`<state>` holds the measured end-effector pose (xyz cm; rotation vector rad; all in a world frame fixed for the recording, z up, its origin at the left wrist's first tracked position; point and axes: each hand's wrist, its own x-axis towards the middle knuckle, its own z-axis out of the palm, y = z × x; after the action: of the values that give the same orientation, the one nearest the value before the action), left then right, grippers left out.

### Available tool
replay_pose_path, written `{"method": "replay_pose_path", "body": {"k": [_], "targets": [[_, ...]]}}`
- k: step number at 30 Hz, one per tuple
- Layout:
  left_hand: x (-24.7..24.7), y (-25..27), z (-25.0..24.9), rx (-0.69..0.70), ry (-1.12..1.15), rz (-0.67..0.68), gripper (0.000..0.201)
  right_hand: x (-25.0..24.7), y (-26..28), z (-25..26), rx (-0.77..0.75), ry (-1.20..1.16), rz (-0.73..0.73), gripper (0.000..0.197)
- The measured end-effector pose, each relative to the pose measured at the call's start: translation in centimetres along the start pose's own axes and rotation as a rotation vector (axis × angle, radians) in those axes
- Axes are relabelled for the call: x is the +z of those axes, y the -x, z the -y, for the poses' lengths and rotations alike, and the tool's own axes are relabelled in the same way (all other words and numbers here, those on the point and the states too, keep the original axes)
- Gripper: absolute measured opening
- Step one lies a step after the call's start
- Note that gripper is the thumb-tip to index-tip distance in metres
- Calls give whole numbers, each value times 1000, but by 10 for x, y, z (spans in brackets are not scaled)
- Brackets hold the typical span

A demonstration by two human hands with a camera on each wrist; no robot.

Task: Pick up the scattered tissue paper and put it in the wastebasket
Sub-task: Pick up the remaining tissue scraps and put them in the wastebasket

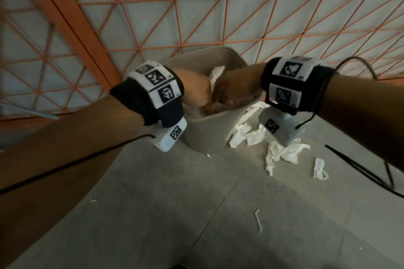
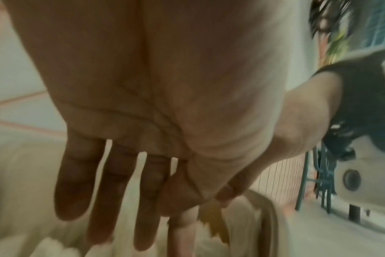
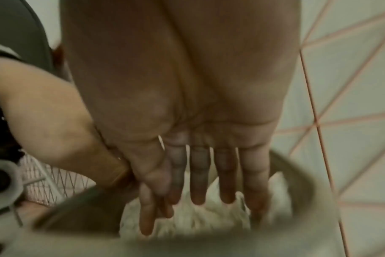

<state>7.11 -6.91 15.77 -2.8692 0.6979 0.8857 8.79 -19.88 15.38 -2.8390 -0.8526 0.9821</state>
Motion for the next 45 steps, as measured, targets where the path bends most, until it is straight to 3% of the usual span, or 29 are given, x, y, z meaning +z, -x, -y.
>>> {"method": "replay_pose_path", "body": {"k": [3, 5, 7, 9, 13, 16, 19, 24, 26, 31, 36, 38, 40, 43, 45], "targets": [[-21, 28, 1, -5, 98, -307, 36, -31, 43, -13, -76, -200, -249, 34], [-26, 50, -7, 66, 165, -628, 32, -40, 72, -29, -87, -248, -452, 34], [-21, 65, -29, 211, 328, -911, 28, -37, 97, -50, -90, -322, -532, 32], [-6, 60, -60, 330, 474, -1021, 26, -19, 113, -75, -47, -422, -547, 28], [52, -2, -112, 329, 502, -880, 23, 46, 109, -135, 103, -507, -495, 22], [111, -68, -128, 176, 367, -674, 23, 115, 92, -173, 197, -416, -408, 24], [150, -113, -134, 27, 92, -422, 27, 182, 72, -193, 242, -331, -330, 30], [173, -156, -140, -146, -106, -261, 31, 253, 41, -190, 151, -105, -230, 58], [177, -166, -139, -169, -122, -199, 34, 268, 31, -184, 125, -46, -192, 60], [176, -174, -124, -73, -52, -264, 23, 281, 20, -181, 149, -170, -304, 35], [166, -180, -131, -6, 250, -535, 10, 282, 17, -192, 255, -550, -453, 23], [164, -196, -133, -36, 338, -623, 19, 282, 14, -199, 262, -706, -542, 24], [163, -212, -130, -83, 304, -650, 25, 278, 11, -203, 232, -763, -598, 9], [165, -230, -125, -206, 175, -522, 22, 267, 0, -206, 128, -492, -488, 58], [167, -235, -125, -238, 181, -410, 27, 261, -12, -204, 41, -284, -390, 75]]}}
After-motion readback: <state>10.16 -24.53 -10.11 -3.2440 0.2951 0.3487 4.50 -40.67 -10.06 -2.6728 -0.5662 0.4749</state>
